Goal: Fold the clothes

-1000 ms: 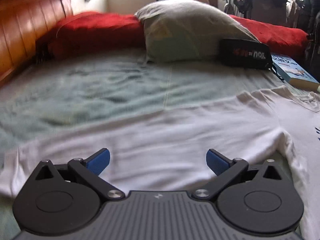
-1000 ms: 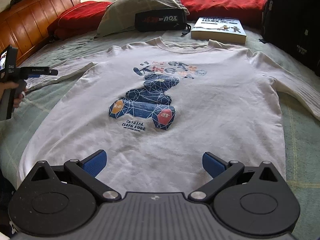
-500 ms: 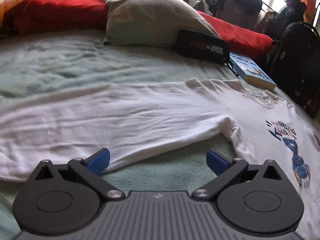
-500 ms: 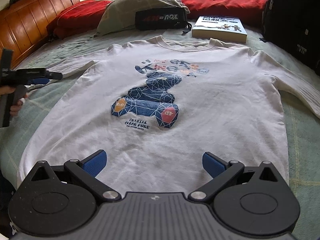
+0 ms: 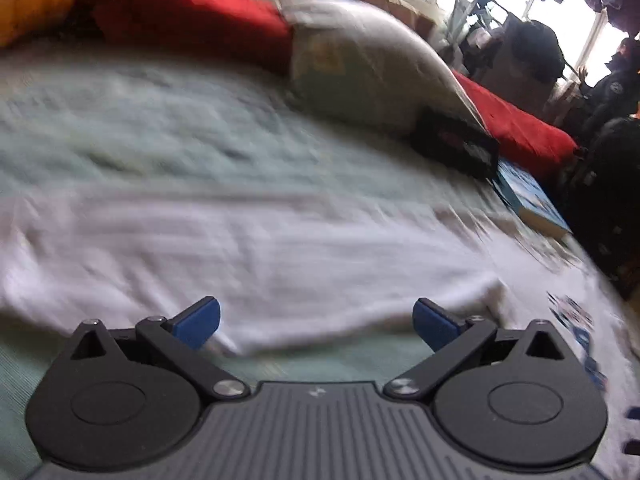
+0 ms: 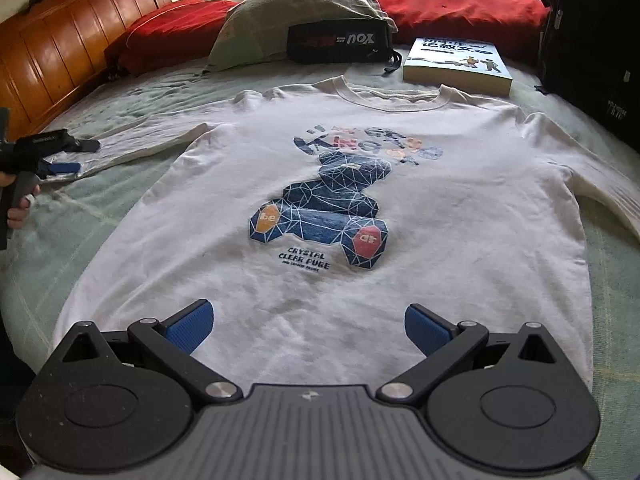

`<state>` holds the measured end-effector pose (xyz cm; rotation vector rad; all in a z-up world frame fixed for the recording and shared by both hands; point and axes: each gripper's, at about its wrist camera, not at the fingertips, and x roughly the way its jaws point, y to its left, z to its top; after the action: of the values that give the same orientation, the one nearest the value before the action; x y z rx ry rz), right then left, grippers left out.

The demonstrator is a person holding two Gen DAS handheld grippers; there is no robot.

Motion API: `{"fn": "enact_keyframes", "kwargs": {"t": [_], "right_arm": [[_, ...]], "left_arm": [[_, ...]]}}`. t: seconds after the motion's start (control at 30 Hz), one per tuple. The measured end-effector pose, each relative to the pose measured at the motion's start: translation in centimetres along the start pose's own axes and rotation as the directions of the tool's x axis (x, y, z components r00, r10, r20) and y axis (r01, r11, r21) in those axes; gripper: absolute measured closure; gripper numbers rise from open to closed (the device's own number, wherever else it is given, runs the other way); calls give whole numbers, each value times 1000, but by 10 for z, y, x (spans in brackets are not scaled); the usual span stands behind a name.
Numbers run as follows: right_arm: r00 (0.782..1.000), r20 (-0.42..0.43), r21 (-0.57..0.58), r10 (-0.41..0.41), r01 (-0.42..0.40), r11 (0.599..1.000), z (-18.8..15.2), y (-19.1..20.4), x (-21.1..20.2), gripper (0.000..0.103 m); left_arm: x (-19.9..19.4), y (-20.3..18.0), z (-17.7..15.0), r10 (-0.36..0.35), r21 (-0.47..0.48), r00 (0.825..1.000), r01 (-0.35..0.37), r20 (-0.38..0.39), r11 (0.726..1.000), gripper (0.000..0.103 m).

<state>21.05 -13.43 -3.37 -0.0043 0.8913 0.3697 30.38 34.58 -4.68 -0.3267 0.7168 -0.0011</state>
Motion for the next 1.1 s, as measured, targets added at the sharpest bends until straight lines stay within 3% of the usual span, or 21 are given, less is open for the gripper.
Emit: {"fn": "enact_keyframes", "kwargs": {"t": [0.07, 0.2, 0.33, 0.43, 0.5, 0.63, 0.83, 1.1], "right_arm": [[1000, 3, -4, -2, 2, 1000, 0, 2, -1, 0], [1000, 3, -21, -11, 11, 1000, 0, 6, -1, 0], [1000, 1, -25, -17, 17, 1000, 2, 8, 0, 0], [1000, 6, -17, -13, 13, 1000, 3, 9, 0, 0], [1000, 4, -20, -13, 13, 1000, 3, 10, 0, 0], [1000, 0, -40, -19, 19, 999, 2, 12, 1, 0], [1000, 3, -18, -18, 19, 1000, 5, 7, 2, 0], [1000, 5, -46, -28, 28, 999, 6, 12, 3, 0]], "left_arm": [[2, 13, 9, 41, -17, 999, -41, 17, 999, 1], [13, 42, -5, 70, -111, 996, -76, -54, 991, 1], [-3, 35, -14, 84, 2, 994, -84, -67, 996, 1], [-9, 34, -2, 100, 20, 995, -99, -24, 995, 1], [-7, 43, 7, 103, -26, 995, -103, 15, 994, 1], [2, 75, 0, 150, -139, 988, -151, -20, 979, 2], [-13, 74, 16, 129, -107, 991, -133, -39, 985, 1], [29, 97, 41, 127, -144, 991, -131, -41, 981, 1]]}}
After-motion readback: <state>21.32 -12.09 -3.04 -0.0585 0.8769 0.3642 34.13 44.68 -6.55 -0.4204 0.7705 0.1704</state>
